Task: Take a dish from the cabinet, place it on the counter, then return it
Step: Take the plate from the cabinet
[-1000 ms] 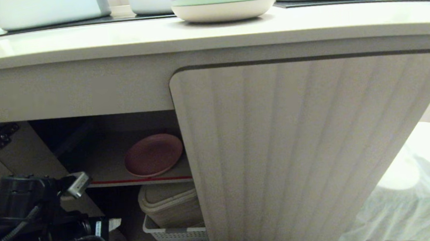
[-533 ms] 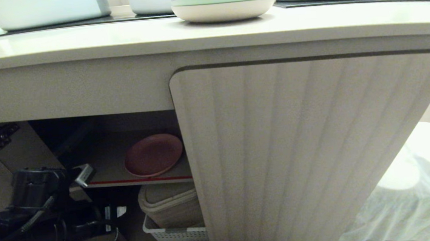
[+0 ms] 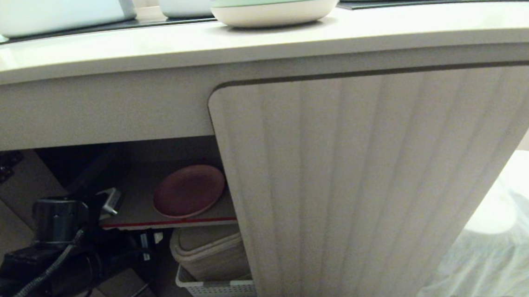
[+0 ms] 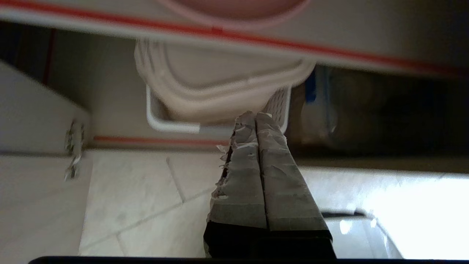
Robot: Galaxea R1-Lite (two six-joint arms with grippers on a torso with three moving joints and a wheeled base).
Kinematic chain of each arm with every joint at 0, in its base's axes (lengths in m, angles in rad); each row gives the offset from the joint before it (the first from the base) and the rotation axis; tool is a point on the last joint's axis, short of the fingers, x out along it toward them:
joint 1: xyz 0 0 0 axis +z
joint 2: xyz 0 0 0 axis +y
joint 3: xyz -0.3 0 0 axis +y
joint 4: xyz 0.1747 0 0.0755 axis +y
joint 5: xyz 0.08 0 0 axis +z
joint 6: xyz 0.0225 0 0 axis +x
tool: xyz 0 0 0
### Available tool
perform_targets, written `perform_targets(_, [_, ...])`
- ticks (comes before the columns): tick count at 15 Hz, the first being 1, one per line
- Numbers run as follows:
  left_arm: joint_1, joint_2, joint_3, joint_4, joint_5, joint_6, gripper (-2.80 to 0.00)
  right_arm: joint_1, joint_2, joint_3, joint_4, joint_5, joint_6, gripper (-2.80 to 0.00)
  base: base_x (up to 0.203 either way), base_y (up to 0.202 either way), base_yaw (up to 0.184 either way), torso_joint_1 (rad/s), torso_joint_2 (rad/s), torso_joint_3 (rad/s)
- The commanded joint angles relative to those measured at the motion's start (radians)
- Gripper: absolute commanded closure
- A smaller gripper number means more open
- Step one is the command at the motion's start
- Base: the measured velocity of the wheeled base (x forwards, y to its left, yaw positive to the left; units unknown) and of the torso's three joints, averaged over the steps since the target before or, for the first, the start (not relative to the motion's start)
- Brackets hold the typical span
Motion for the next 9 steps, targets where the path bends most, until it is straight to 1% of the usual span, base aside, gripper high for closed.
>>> perform_targets(1, [0.005, 0.028, -0.018, -0.013, 0.000, -0.006, 0.00, 0.000, 0.000, 0.000, -0.001, -0.001, 0.001, 0.00, 0.000, 0.000, 0.000, 0.000, 0.00, 0.000])
perform_targets(6, [0.038, 0.075, -0.078, 0.002, 0.002, -0.006, 0.00, 0.000, 0.000, 0.000, -0.001, -0.001, 0.001, 0.00, 0.000, 0.000, 0.000, 0.000, 0.00, 0.000])
perform_targets(9, [0.046, 0.091, -0.124, 0.074, 0.000, -0.006, 0.00, 0.000, 0.000, 0.000, 0.000, -0.001, 0.001, 0.00, 0.000, 0.000, 0.000, 0.000, 0.00, 0.000])
